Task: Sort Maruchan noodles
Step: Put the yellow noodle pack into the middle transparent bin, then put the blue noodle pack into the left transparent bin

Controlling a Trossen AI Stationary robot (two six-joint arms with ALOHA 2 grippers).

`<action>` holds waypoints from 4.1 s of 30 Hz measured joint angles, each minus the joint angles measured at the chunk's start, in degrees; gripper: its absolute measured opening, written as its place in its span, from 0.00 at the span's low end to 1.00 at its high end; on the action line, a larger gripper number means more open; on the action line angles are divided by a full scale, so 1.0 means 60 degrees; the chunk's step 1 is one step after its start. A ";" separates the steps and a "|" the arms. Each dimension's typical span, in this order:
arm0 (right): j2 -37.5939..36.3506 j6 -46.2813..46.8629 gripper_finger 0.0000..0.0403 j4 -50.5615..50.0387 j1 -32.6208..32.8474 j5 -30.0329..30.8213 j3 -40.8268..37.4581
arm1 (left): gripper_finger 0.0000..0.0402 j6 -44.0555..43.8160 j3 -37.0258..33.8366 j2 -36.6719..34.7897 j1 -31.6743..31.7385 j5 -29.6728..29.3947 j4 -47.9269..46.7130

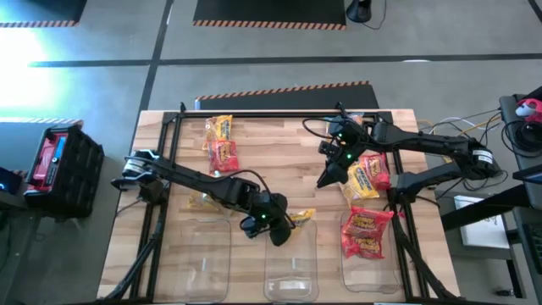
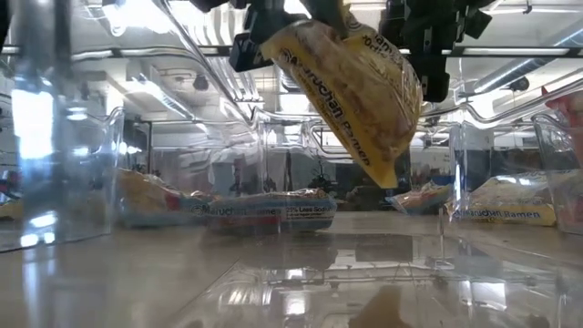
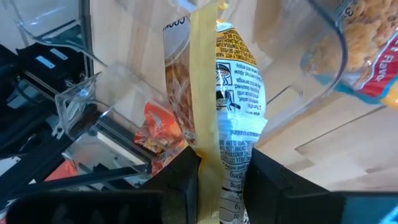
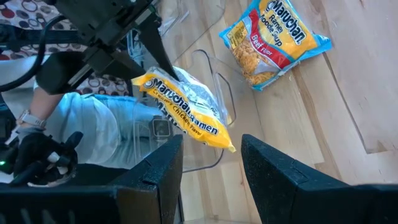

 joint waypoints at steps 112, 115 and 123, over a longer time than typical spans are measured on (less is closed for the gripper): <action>0.0000 0.0732 0.38 0.1070 -0.0004 0.3290 0.0004 | 0.46 -2.8319 -0.4660 -0.0708 0.1613 -0.0597 0.1794; 0.0039 0.0649 0.38 0.1460 -0.0004 0.3301 0.0004 | 0.46 -2.7682 -0.4667 -0.0668 0.2172 -0.0637 0.1944; 0.0080 0.0663 0.38 0.1566 -0.0004 0.3485 0.0004 | 0.46 -2.6838 -0.4678 -0.0233 0.3718 -0.0336 0.3714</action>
